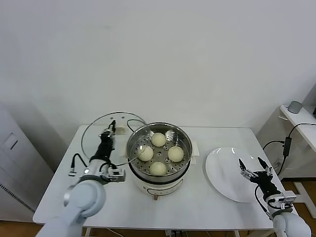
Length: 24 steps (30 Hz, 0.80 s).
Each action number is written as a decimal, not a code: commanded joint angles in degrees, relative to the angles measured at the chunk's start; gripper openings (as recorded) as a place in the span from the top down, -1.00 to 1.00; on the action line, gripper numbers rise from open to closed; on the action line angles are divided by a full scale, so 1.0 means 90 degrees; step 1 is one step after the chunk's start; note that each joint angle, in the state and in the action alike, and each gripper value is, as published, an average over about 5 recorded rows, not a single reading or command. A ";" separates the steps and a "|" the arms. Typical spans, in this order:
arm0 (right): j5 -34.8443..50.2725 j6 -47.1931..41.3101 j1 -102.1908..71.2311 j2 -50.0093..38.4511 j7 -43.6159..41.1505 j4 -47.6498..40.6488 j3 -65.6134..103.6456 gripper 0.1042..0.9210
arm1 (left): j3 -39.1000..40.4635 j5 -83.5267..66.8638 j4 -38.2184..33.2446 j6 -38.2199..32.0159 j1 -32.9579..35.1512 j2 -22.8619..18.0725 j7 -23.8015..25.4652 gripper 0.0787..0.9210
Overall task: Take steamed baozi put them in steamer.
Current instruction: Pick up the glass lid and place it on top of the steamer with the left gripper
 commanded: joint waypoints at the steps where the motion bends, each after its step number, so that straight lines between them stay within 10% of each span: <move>1: -0.0004 -0.0003 0.0003 0.0033 0.0002 0.0009 -0.0025 -0.76 | 0.1222 0.0598 0.0251 0.0544 -0.0617 -0.0588 0.0215 0.93; 24: -0.0077 -0.0018 0.0018 0.0127 0.0015 0.0007 -0.0119 -0.76 | 0.1814 0.0691 0.1186 0.0545 -0.1012 -0.1284 0.0069 0.93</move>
